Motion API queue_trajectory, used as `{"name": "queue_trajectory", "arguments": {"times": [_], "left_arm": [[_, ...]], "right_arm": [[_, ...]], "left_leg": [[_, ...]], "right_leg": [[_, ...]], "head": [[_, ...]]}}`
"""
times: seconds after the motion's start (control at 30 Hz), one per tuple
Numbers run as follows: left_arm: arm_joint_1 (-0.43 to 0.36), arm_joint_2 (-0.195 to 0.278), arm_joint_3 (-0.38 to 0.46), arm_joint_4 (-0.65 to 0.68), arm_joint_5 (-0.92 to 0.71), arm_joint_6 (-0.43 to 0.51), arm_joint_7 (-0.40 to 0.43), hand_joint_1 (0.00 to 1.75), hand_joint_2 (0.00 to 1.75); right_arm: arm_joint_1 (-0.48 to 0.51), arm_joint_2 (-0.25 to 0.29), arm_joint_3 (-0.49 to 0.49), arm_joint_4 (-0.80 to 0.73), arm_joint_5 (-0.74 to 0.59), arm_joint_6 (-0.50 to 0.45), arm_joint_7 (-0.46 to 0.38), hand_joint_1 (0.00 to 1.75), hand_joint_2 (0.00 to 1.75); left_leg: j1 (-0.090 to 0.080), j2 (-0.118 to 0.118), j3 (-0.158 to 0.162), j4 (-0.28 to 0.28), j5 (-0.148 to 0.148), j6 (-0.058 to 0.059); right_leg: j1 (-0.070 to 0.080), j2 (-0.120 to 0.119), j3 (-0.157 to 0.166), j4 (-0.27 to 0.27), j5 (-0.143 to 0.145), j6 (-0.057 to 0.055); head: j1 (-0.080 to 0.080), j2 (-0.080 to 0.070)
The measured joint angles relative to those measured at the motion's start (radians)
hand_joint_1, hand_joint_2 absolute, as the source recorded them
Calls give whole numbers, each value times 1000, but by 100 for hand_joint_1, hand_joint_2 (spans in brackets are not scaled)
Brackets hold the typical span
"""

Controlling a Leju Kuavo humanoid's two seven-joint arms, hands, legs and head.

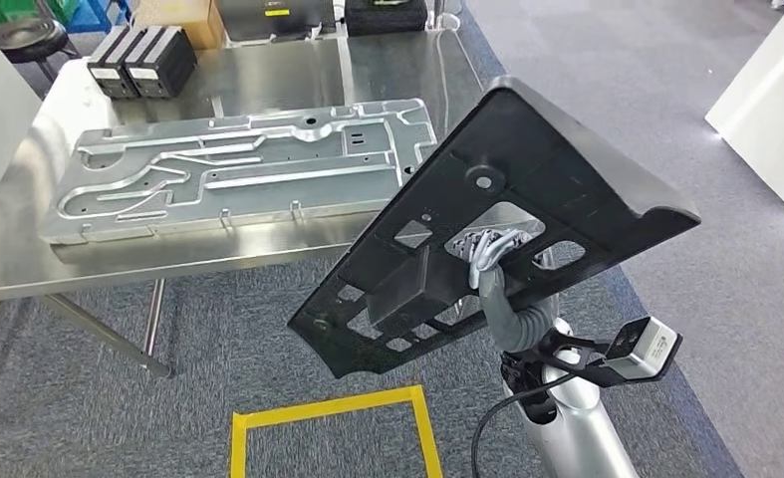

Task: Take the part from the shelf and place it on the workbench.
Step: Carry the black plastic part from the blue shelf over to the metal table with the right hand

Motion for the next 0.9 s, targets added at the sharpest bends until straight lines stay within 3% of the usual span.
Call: {"name": "queue_trajectory", "arguments": {"times": [0.07, 0.1, 0.13, 0.17, 0.23, 0.27, 0.33, 0.43, 0.5, 0.6, 0.63, 0.67, 0.73, 0.77, 0.83, 0.9], "left_arm": [[1, 1, 0, 0, 0, 0, 0, 0, 175], [3, 1, 0, 0, 0, 0, 0, 0, 175], [5, 1, 0, 0, 0, 0, 0, 0, 175], [6, 1, 0, 0, 0, 0, 0, 0, 175], [7, 1, 0, 0, 0, 1, -2, 0, 175], [7, 1, 0, 0, 0, 1, -3, 0, 175], [8, 1, 0, 0, 0, 1, -5, 0, 175], [9, 1, 0, 0, 0, -3, -9, 0, 175], [7, 1, -1, 0, 0, -6, -11, 0, 175], [7, 1, -9, 0, 0, -6, -2, 0, 175], [9, 0, -14, 0, 0, -5, 1, 0, 175], [10, -1, -18, 0, 0, -4, 3, 0, 175], [9, -4, -23, 0, 0, -4, 2, 0, 175], [8, -5, -24, 0, 0, -5, 0, 0, 175], [6, -8, -25, 0, 0, -9, -5, 0, 175], [5, -9, -25, 0, 0, -11, -9, 0, 175]], "right_arm": [[0, 2, 0, 0, 0, 0, 0, 175, 175], [1, 2, 0, 0, 0, 0, 0, 175, 175], [1, 3, 0, 0, 0, 0, -1, 175, 175], [2, 3, 0, 1, 0, -1, -2, 175, 175], [0, 3, 1, 1, 0, -4, -4, 175, 175], [-1, 3, 3, 1, -1, -7, -6, 175, 175], [-5, 3, 5, 1, -2, -13, -6, 175, 175], [-7, 2, 5, -3, -7, -26, -5, 175, 175], [-7, 2, 6, -14, -7, -33, -12, 175, 175], [-1, -2, 6, -40, 4, -26, -39, 175, 175], [-1, -4, 5, -52, 8, -22, -42, 175, 175], [-3, -6, 5, -64, 11, -16, -39, 175, 175], [-16, -10, 5, -84, 12, -7, -31, 175, 175], [-26, -12, 5, -90, 10, -2, -29, 175, 175], [-47, -19, 4, -94, 2, 5, -27, 175, 175], [-66, -26, 0, -93, -7, 12, -25, 175, 175]], "left_leg": [[5, 2, -77, 116, -46, -7], [7, 2, -107, 149, -58, -12], [10, 3, -124, 152, -52, -16], [13, 4, -124, 121, -23, -19], [17, 6, -89, -4, 67, -21], [15, 8, -73, -57, 87, -18], [10, 10, -57, -101, 94, -7], [10, 6, -38, -108, 95, 15], [12, 4, -22, -111, 89, 26], [10, 3, -7, -110, 72, 32], [9, 3, 0, -110, 66, 32], [8, 3, 9, -110, 59, 31], [8, 3, 28, -111, 44, 27], [7, 3, 37, -111, 36, 23], [6, 4, 49, -111, 27, 12], [4, 4, 58, -105, 27, -1]], "right_leg": [[0, -1, 13, -1, -13, -3], [0, 0, 20, -1, -19, -3], [-1, 0, 29, -1, -26, -1], [-2, 1, 38, -1, -34, 1], [-4, 1, 60, 0, -51, 8], [-4, 1, 68, 1, -58, 14], [-5, 2, 77, 4, -70, 28], [-6, 2, 80, 31, -80, 46], [-9, 2, 38, 110, -107, 55], [-11, 2, -84, 276, -161, 62], [-11, 2, -110, 292, -154, 62], [-11, 2, -118, 273, -126, 60], [-9, 2, -89, 152, -31, 49], [-5, 1, -71, 94, -7, 43], [2, 1, -50, 33, 4, 32], [1, 3, -37, 24, -1, 19]], "head": [[0, 0], [0, 0], [0, 0], [0, 0], [0, 0], [0, 0], [0, 0], [0, 0], [0, 0], [0, 0], [0, 0], [0, 0], [0, 0], [0, 0], [0, 0], [0, 0]]}}
